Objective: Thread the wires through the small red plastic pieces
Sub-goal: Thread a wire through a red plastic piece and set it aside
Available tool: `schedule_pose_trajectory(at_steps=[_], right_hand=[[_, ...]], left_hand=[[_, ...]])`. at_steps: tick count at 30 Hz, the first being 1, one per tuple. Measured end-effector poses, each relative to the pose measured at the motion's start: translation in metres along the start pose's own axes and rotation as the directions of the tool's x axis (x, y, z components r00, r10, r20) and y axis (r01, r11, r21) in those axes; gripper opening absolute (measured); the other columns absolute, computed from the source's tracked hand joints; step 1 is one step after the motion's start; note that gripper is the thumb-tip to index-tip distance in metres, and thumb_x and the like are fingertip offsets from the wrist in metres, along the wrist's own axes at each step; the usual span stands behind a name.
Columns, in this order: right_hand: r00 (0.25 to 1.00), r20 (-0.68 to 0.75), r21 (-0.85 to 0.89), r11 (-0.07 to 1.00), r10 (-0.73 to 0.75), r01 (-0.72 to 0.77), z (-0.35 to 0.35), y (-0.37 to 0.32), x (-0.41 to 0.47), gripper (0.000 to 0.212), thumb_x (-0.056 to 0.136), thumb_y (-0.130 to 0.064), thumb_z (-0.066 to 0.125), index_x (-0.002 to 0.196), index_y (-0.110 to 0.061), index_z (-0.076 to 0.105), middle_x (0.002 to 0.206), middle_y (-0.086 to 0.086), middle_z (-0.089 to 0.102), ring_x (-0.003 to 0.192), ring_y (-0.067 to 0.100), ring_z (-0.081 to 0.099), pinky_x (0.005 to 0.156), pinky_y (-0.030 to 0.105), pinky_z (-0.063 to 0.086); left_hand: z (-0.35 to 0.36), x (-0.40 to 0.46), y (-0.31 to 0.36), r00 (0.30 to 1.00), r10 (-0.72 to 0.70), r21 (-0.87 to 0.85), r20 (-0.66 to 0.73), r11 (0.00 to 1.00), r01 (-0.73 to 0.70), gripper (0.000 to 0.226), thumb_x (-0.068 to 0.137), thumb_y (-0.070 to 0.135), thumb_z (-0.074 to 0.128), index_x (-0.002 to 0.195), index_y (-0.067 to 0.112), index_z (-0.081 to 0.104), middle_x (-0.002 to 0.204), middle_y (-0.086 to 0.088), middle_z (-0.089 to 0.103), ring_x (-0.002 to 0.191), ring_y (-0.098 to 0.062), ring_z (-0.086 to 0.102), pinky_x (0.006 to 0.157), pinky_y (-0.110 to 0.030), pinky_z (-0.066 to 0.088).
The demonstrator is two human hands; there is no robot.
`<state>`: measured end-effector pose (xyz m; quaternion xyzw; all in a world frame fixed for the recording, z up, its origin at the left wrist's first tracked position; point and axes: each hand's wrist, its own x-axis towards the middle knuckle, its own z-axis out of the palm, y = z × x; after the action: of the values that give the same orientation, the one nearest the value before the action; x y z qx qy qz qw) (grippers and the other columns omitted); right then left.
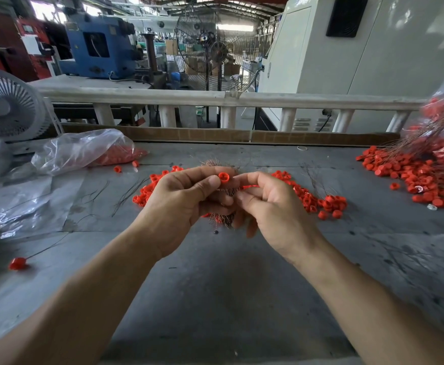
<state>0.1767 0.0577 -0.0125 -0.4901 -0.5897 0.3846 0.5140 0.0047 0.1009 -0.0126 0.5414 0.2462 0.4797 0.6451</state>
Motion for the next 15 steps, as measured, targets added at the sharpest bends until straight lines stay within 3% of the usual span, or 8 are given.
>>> schedule_pose_trajectory(at_steps=[3, 6, 9, 12, 15], right_hand=[[0.998, 0.054, -0.064, 0.997, 0.033, -0.030, -0.002, 0.001, -0.001, 0.016, 0.102, -0.010, 0.057, 0.110, -0.020, 0.066, 0.083, 0.000, 0.077, 0.069, 0.020, 0.072, 0.050, 0.033, 0.050], [0.996, 0.082, -0.151, 0.988, 0.040, -0.027, -0.008, 0.002, 0.001, 0.013, 0.101, -0.014, 0.060, 0.106, -0.023, 0.069, 0.085, -0.005, 0.078, 0.073, 0.012, 0.073, 0.052, 0.022, 0.049], [0.993, -0.117, -0.410, 0.912, -0.027, -0.024, -0.026, 0.007, 0.011, 0.007, 0.093, -0.023, 0.070, 0.091, -0.029, 0.073, 0.078, -0.014, 0.076, 0.062, -0.001, 0.066, 0.052, 0.012, 0.043], [0.938, -0.331, -0.656, 0.738, -0.098, -0.155, -0.057, 0.011, 0.018, 0.012, 0.085, -0.028, 0.074, 0.074, -0.032, 0.073, 0.065, -0.017, 0.069, 0.064, 0.001, 0.064, 0.060, 0.023, 0.047], [0.923, -0.385, -0.721, 0.628, -0.012, -0.292, -0.081, 0.016, 0.018, 0.018, 0.082, -0.029, 0.077, 0.066, -0.032, 0.070, 0.066, -0.012, 0.069, 0.070, 0.012, 0.066, 0.070, 0.033, 0.055]], left_hand=[[0.000, 0.000, 0.000, 1.000, -0.020, 0.002, -0.001, 1.000, 0.020, 0.026, 0.088, 0.014, 0.060, 0.109, 0.004, 0.074, 0.110, -0.024, 0.074, 0.081, -0.024, 0.074, 0.071, -0.032, 0.062], [-0.001, 0.000, -0.001, 0.999, -0.032, -0.014, -0.022, 0.999, 0.032, 0.028, 0.089, 0.012, 0.059, 0.112, 0.000, 0.070, 0.108, -0.025, 0.074, 0.087, -0.027, 0.075, 0.073, -0.031, 0.062], [-0.002, 0.000, 0.000, 0.998, -0.040, -0.026, -0.052, 0.999, 0.039, 0.029, 0.089, 0.011, 0.060, 0.113, -0.002, 0.069, 0.107, -0.025, 0.074, 0.091, -0.028, 0.076, 0.075, -0.029, 0.061], [-0.001, 0.001, 0.000, 0.997, -0.048, -0.030, -0.067, 0.998, 0.046, 0.030, 0.088, 0.012, 0.061, 0.113, -0.003, 0.068, 0.106, -0.025, 0.074, 0.092, -0.030, 0.076, 0.076, -0.030, 0.062], [0.000, 0.001, -0.001, 0.995, -0.052, -0.033, -0.079, 0.998, 0.050, 0.026, 0.087, 0.013, 0.063, 0.108, 0.000, 0.070, 0.105, -0.025, 0.074, 0.092, -0.030, 0.076, 0.076, -0.031, 0.062]])
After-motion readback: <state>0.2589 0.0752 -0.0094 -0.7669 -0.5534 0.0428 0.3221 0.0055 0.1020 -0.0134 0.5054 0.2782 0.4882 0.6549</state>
